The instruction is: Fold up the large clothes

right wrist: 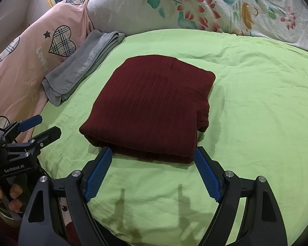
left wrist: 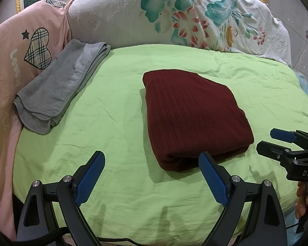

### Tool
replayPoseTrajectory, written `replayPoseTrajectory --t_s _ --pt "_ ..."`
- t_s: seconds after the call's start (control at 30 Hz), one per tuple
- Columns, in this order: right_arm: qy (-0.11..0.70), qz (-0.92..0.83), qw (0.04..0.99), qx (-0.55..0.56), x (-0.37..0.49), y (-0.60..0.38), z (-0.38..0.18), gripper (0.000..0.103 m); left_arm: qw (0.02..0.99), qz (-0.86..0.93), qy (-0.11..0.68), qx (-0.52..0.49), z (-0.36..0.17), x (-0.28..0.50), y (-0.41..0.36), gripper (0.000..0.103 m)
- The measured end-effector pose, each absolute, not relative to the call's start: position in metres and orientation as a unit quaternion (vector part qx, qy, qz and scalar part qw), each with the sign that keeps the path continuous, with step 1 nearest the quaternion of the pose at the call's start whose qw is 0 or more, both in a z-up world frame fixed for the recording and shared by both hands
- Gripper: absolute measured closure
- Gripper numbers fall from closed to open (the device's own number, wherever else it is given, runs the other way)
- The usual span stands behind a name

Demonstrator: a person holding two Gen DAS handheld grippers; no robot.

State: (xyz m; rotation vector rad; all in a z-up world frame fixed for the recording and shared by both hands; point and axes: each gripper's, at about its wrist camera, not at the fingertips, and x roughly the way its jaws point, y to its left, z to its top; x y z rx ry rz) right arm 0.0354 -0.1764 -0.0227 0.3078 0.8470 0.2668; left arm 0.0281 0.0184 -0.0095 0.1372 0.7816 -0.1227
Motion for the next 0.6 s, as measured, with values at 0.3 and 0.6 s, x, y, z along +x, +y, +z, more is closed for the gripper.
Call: replayPoseTrajectory --t_s 0.3,0.6 --pt "0.409 0.128 0.891 0.150 0.0346 -0.1755 -0.0231 0.021 0.920 -0.057 0.382 0.060 -0.0095 0.0300 0.0204 0.010" --pt "0.409 0.129 0.891 0.149 0.0343 -0.1735 -0.0234 0.021 0.921 -0.056 0.381 0.057 -0.0086 0.0281 0.0203 0.010"
